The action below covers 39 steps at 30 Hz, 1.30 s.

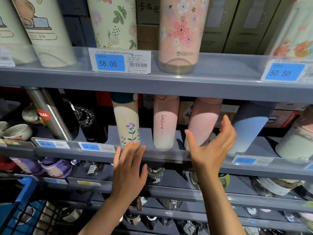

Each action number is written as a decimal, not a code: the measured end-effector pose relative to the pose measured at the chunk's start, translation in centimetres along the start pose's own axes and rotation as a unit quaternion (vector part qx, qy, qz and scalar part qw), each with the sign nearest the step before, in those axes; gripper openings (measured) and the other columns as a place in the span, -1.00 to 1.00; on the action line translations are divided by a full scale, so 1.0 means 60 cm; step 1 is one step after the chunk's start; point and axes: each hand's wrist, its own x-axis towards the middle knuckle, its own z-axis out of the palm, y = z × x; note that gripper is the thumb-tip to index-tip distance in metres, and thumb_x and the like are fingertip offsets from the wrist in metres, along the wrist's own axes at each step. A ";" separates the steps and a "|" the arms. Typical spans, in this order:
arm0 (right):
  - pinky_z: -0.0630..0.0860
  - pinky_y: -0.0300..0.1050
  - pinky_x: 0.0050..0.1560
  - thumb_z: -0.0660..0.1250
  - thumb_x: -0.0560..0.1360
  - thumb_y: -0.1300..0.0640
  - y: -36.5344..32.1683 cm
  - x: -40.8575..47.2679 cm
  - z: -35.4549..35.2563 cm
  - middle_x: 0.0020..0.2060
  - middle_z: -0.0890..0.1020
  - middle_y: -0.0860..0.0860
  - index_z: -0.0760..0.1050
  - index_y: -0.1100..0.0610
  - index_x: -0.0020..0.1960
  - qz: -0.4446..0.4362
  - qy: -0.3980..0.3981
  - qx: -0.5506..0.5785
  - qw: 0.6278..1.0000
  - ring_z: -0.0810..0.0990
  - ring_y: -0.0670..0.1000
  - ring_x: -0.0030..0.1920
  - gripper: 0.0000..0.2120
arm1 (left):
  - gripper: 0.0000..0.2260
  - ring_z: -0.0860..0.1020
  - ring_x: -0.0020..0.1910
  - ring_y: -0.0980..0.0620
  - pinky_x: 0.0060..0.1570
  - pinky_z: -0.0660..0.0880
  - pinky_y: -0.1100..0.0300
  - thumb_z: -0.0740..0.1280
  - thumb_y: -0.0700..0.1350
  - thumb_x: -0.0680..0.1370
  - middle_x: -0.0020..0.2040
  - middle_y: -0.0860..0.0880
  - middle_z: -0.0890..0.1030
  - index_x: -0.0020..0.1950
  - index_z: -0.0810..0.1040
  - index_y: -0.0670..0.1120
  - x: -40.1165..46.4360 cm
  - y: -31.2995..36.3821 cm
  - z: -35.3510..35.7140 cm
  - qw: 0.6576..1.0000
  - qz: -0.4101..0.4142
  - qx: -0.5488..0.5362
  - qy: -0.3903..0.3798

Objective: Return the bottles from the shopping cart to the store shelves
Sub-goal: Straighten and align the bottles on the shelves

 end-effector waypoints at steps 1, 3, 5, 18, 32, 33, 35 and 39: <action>0.33 0.29 0.29 0.52 0.31 -0.07 0.003 0.006 0.003 0.36 0.28 0.15 0.08 0.02 0.48 0.015 -0.008 -0.005 1.000 0.28 0.18 0.37 -0.09 | -0.46 0.39 0.37 -0.13 0.39 0.20 -0.25 0.49 -0.21 0.35 0.26 -0.09 0.51 0.29 0.39 -0.09 0.001 0.001 0.000 1.000 -0.003 0.000 -0.001; 0.33 0.26 0.32 0.58 0.28 -0.04 0.007 0.014 0.012 0.38 0.26 0.18 0.03 0.07 0.53 0.053 -0.039 -0.020 0.998 0.27 0.22 0.38 0.02 | -0.44 0.41 0.36 -0.14 0.37 0.23 -0.27 0.51 -0.22 0.33 0.25 -0.09 0.52 0.27 0.40 -0.09 0.002 0.002 -0.002 1.000 -0.009 -0.004 -0.008; 0.34 0.18 0.31 0.58 0.29 0.02 0.010 0.019 0.016 0.38 0.27 0.18 0.01 0.10 0.55 0.075 -0.056 -0.029 0.995 0.29 0.23 0.37 0.03 | -0.43 0.43 0.35 -0.15 0.36 0.24 -0.27 0.52 -0.23 0.31 0.25 -0.09 0.54 0.27 0.41 -0.09 0.003 0.001 -0.005 1.000 -0.011 -0.003 -0.018; 0.28 0.10 0.34 0.59 0.26 -0.09 0.012 0.035 0.015 0.41 0.20 0.20 -0.04 0.20 0.54 0.115 -0.114 -0.042 0.986 0.20 0.19 0.41 0.12 | -0.42 0.39 0.38 -0.14 0.38 0.24 -0.26 0.52 -0.24 0.33 0.28 -0.10 0.52 0.30 0.40 -0.11 0.001 -0.003 -0.013 0.999 -0.006 -0.010 -0.038; 0.25 0.10 0.38 0.56 0.32 0.00 0.027 0.031 -0.005 0.45 0.18 0.17 -0.11 0.13 0.56 0.084 -0.154 -0.033 0.984 0.22 0.18 0.43 0.08 | -0.37 0.36 0.40 -0.11 0.36 0.25 -0.30 0.52 -0.29 0.31 0.30 -0.09 0.50 0.32 0.38 -0.10 -0.001 0.000 -0.013 0.999 -0.006 -0.018 -0.027; 0.28 0.12 0.36 0.57 0.31 -0.01 0.026 0.031 -0.004 0.43 0.20 0.18 -0.09 0.13 0.55 0.084 -0.149 -0.039 0.984 0.23 0.19 0.41 0.08 | -0.37 0.35 0.40 -0.11 0.36 0.24 -0.29 0.52 -0.29 0.31 0.30 -0.09 0.50 0.32 0.38 -0.10 -0.002 0.000 -0.013 0.999 -0.006 -0.018 -0.027; 0.30 0.14 0.35 0.58 0.29 -0.01 0.026 0.030 -0.003 0.41 0.21 0.19 -0.06 0.14 0.55 0.087 -0.144 -0.044 0.985 0.25 0.21 0.40 0.08 | -0.37 0.35 0.41 -0.11 0.36 0.24 -0.30 0.52 -0.29 0.31 0.31 -0.10 0.50 0.33 0.37 -0.10 -0.002 -0.001 -0.013 0.999 -0.006 -0.018 -0.027; 0.32 0.09 0.31 0.59 0.29 0.03 0.029 0.033 -0.001 0.39 0.21 0.20 -0.04 0.16 0.54 0.096 -0.133 -0.031 0.986 0.29 0.22 0.37 0.07 | -0.37 0.35 0.41 -0.12 0.36 0.23 -0.29 0.51 -0.29 0.31 0.31 -0.11 0.50 0.33 0.38 -0.11 -0.003 0.002 -0.013 0.999 -0.009 -0.019 -0.027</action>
